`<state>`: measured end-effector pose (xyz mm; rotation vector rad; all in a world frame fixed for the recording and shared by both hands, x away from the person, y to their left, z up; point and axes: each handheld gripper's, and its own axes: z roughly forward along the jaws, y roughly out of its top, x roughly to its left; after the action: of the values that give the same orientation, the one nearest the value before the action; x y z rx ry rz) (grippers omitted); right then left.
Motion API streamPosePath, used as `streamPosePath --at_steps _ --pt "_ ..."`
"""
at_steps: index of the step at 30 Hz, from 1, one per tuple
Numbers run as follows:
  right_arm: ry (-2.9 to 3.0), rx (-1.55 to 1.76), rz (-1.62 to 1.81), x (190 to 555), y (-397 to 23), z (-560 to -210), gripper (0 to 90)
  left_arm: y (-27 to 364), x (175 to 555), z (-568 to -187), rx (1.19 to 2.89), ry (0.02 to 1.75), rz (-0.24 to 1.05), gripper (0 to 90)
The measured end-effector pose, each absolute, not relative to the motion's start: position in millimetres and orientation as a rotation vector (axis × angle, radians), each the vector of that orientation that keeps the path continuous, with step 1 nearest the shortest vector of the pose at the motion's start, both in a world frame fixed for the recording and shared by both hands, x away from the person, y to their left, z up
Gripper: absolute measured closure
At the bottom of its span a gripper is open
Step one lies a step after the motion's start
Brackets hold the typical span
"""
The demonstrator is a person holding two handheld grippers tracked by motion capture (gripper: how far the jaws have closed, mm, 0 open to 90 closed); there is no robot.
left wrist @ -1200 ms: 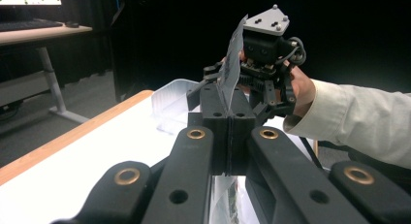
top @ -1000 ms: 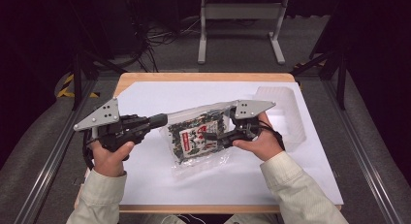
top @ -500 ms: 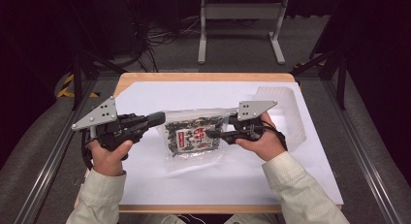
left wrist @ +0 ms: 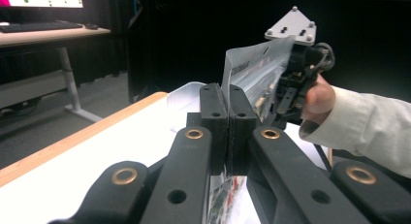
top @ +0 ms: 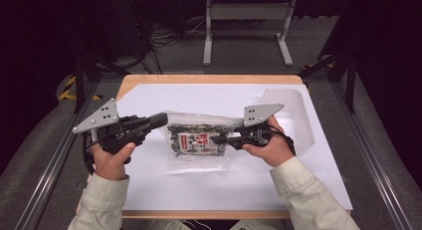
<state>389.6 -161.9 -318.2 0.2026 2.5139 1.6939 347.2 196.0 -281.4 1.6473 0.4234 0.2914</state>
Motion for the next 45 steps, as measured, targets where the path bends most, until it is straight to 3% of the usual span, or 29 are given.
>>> streamPosePath --at_steps 9,15,20,45 --pt "2.532 0.204 1.711 386.6 -161.2 -315.4 76.1 198.1 348.9 -282.8 1.629 0.455 0.328 78.1" --pt "2.519 0.229 1.700 386.1 -166.0 -311.2 76.3 199.5 351.3 -284.4 1.605 0.517 0.340 51.1" --pt "2.497 0.267 1.715 386.0 -173.4 -306.1 76.3 199.9 353.6 -287.8 1.626 0.536 0.372 39.3" --pt "2.296 0.548 1.684 393.2 -236.2 -264.4 76.2 209.7 359.3 -349.1 1.658 0.600 0.409 28.2"
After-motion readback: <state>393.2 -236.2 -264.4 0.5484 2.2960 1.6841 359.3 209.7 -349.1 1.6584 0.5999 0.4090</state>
